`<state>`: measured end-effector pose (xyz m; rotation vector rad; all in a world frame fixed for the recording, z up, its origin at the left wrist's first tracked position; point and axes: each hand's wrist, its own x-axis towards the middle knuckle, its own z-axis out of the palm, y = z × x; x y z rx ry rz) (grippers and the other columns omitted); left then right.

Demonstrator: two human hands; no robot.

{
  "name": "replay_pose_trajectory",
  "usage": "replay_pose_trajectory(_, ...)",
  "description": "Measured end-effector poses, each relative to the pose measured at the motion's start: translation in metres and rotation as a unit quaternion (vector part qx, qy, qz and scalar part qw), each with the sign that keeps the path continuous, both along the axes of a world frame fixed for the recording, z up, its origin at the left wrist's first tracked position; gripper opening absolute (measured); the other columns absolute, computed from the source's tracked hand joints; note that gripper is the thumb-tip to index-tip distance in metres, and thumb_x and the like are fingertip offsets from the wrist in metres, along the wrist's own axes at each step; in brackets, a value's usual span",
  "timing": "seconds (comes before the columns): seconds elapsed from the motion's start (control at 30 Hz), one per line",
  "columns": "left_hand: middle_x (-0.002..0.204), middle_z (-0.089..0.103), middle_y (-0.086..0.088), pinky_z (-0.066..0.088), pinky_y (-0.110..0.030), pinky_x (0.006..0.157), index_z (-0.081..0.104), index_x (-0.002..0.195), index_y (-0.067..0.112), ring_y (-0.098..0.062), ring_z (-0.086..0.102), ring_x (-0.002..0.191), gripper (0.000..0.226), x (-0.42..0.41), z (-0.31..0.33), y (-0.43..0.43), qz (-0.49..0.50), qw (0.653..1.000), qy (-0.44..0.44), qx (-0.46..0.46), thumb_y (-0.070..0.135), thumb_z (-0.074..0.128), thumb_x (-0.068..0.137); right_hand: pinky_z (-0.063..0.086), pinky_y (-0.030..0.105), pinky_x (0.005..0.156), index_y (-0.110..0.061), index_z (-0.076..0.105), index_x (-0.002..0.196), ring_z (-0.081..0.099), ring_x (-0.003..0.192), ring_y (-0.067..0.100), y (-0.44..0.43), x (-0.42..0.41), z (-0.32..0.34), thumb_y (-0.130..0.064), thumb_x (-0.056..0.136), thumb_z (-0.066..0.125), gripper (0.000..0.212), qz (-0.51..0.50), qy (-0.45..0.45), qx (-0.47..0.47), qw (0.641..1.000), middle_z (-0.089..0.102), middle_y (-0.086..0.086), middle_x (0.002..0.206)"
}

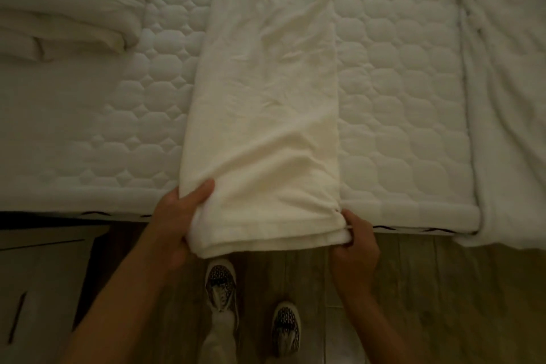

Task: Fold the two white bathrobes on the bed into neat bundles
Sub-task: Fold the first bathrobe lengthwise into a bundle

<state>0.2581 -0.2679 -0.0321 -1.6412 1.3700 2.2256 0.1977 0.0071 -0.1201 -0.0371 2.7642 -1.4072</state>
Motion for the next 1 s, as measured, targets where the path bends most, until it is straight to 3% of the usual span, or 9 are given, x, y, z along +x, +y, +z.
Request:
replay_pose_trajectory(0.1, 0.116, 0.074, -0.013, 0.055, -0.056, 0.093, 0.065, 0.124, 0.013, -0.037, 0.07, 0.105, 0.061, -0.001, -0.001, -0.012, 0.011, 1.0, 0.0, -0.015, 0.033, 0.08, 0.069, 0.055, 0.032, 0.074, -0.017, 0.056, 0.112, 0.061, 0.091, 0.013, -0.008, -0.001, 0.014, -0.011, 0.089, 0.057, 0.025, -0.058, 0.013, -0.094, 0.994, 0.063, 0.004, 0.104)
replay_pose_trajectory(0.2, 0.118, 0.071, -0.015, 0.058, -0.05, 0.085, 0.063, 0.125, 0.011, -0.037, 0.069, 0.105, 0.047, 0.0, -0.014, -0.014, 0.004, 1.0, -0.021, -0.006, 0.028, 0.076, 0.083, 0.056, 0.021, 0.068, -0.023, 0.053, 0.116, 0.064, 0.089, 0.004, -0.024, -0.002, 0.017, -0.019, 0.089, 0.073, 0.034, -0.076, -0.073, -0.135, 0.985, 0.064, -0.004, 0.105)
replay_pose_trajectory(0.3, 0.119, 0.071, -0.014, 0.058, -0.052, 0.085, 0.061, 0.129, 0.012, -0.038, 0.068, 0.106, 0.054, 0.005, -0.026, -0.012, -0.004, 1.0, -0.03, 0.0, 0.029, 0.077, 0.081, 0.053, 0.016, 0.063, -0.025, 0.058, 0.108, 0.062, 0.084, -0.004, -0.031, -0.006, 0.011, -0.005, 0.084, 0.078, 0.037, -0.014, -0.026, -0.083, 0.996, 0.064, -0.014, 0.095)
replay_pose_trajectory(0.43, 0.108, 0.066, -0.001, 0.054, -0.037, 0.074, 0.059, 0.121, 0.017, -0.023, 0.064, 0.094, 0.04, 0.007, -0.032, -0.027, -0.008, 0.988, -0.029, -0.152, 0.03, 0.076, 0.087, 0.043, 0.022, 0.058, -0.011, 0.056, 0.093, 0.048, 0.073, 0.011, 0.005, -0.012, 0.004, 0.017, 0.074, 0.072, 0.038, 0.039, 0.088, 0.032, 0.995, 0.053, -0.001, 0.088)
replay_pose_trajectory(0.53, 0.107, 0.064, -0.003, 0.053, -0.033, 0.075, 0.06, 0.123, 0.014, -0.02, 0.063, 0.091, 0.043, 0.014, -0.048, -0.036, -0.07, 0.966, -0.061, -0.242, 0.032, 0.076, 0.087, 0.031, 0.018, 0.051, -0.01, 0.051, 0.087, 0.043, 0.066, 0.017, 0.026, -0.001, -0.005, 0.024, 0.058, 0.064, 0.047, 0.072, 0.067, 0.141, 0.985, 0.049, 0.005, 0.087)
replay_pose_trajectory(0.63, 0.113, 0.065, -0.008, 0.055, -0.039, 0.082, 0.06, 0.126, 0.008, -0.028, 0.065, 0.1, 0.051, 0.022, -0.07, -0.034, -0.132, 0.961, -0.106, -0.218, 0.037, 0.076, 0.087, 0.031, 0.027, 0.043, -0.012, 0.051, 0.083, 0.042, 0.057, 0.021, 0.029, -0.004, -0.015, 0.025, 0.056, 0.064, 0.048, 0.094, -0.004, 0.183, 0.979, 0.047, 0.003, 0.087)
replay_pose_trajectory(0.8, 0.103, 0.067, -0.002, 0.055, -0.036, 0.073, 0.064, 0.11, 0.014, -0.026, 0.066, 0.098, 0.044, 0.032, -0.079, -0.031, -0.121, 0.961, -0.102, -0.225, 0.05, 0.069, 0.086, 0.042, 0.028, 0.051, -0.021, 0.051, 0.085, 0.052, 0.063, 0.016, 0.036, -0.005, -0.012, 0.012, 0.069, 0.069, 0.041, 0.094, -0.094, 0.167, 0.977, 0.053, -0.004, 0.078)
replay_pose_trajectory(0.9, 0.1, 0.066, -0.004, 0.054, -0.037, 0.071, 0.063, 0.106, 0.018, -0.021, 0.064, 0.089, 0.054, 0.044, -0.071, -0.027, -0.135, 0.952, -0.132, -0.241, 0.067, 0.057, 0.084, 0.047, 0.036, 0.066, -0.016, 0.06, 0.096, 0.062, 0.082, 0.03, 0.046, -0.004, -0.005, 0.009, 0.071, 0.071, 0.037, 0.079, -0.111, 0.21, 0.968, 0.061, 0.003, 0.091)
replay_pose_trajectory(1.0, 0.125, 0.056, -0.012, 0.049, -0.043, 0.088, 0.054, 0.126, 0.014, -0.022, 0.055, 0.104, 0.052, 0.048, -0.068, -0.027, -0.173, 0.855, -0.2, -0.447, 0.052, 0.063, 0.092, 0.049, 0.049, 0.088, -0.002, 0.062, 0.109, 0.059, 0.102, 0.04, 0.036, -0.014, 0.014, -0.002, 0.078, 0.058, 0.031, 0.017, -0.034, 0.197, 0.98, 0.063, 0.02, 0.109)
